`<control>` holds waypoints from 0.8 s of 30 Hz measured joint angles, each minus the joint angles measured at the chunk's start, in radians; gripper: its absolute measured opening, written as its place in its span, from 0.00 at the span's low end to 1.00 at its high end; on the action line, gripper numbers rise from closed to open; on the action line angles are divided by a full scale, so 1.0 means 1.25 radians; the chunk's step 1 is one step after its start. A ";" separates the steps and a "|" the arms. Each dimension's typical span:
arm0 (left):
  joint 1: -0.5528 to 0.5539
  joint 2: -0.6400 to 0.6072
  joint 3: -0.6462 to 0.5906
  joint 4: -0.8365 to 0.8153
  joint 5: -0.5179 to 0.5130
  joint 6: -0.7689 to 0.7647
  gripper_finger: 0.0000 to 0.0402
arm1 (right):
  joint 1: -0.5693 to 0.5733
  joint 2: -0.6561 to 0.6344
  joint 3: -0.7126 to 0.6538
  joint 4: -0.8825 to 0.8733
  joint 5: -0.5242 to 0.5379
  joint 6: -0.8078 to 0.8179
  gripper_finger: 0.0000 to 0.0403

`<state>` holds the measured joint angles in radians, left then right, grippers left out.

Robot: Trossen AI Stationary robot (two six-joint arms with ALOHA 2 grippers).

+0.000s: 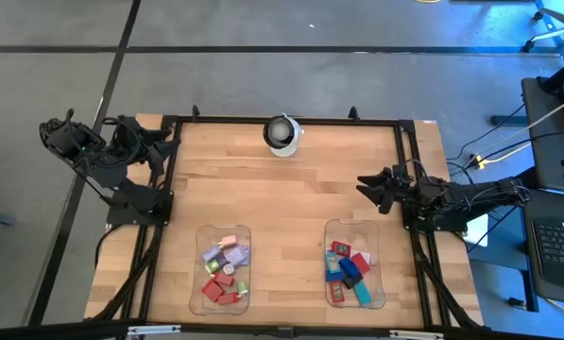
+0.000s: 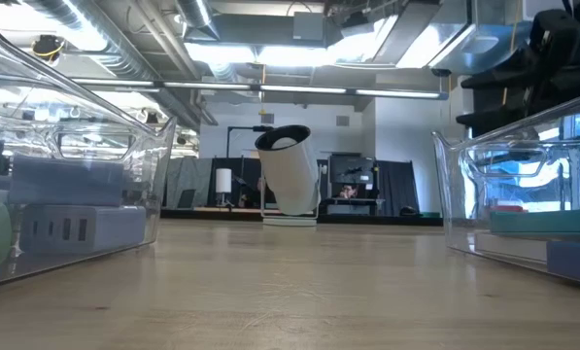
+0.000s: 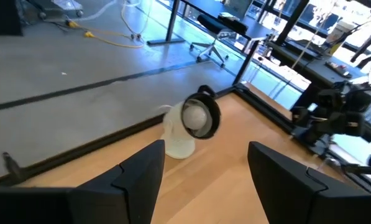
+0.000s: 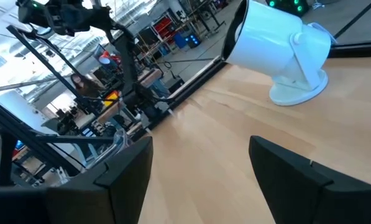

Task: Pick & Place Office items
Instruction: Return to Home Position

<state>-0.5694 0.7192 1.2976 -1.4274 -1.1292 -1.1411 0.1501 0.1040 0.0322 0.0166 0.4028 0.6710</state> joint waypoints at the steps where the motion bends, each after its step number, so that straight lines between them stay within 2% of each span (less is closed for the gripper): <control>1: 0.000 0.001 0.000 0.011 0.005 0.001 0.56 | 0.000 0.000 0.000 0.000 0.002 -0.003 0.67; 6: 0.000 0.013 0.000 0.054 0.059 0.042 0.56 | 0.000 0.000 0.000 0.000 0.013 -0.029 0.67; 15: 0.000 0.015 -0.001 0.052 0.118 0.124 0.56 | 0.000 0.000 0.000 0.000 0.013 -0.034 0.67; 19: 0.000 0.013 -0.063 0.103 0.144 0.172 0.57 | 0.000 0.000 0.000 0.000 0.013 -0.034 0.67; 24: 0.000 -0.005 -0.189 0.201 0.203 0.205 0.56 | 0.000 0.000 0.000 0.000 0.013 -0.034 0.67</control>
<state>-0.5695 0.7128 1.0609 -1.1762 -0.8756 -0.8847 0.1497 0.1040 0.0322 0.0167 0.4187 0.6285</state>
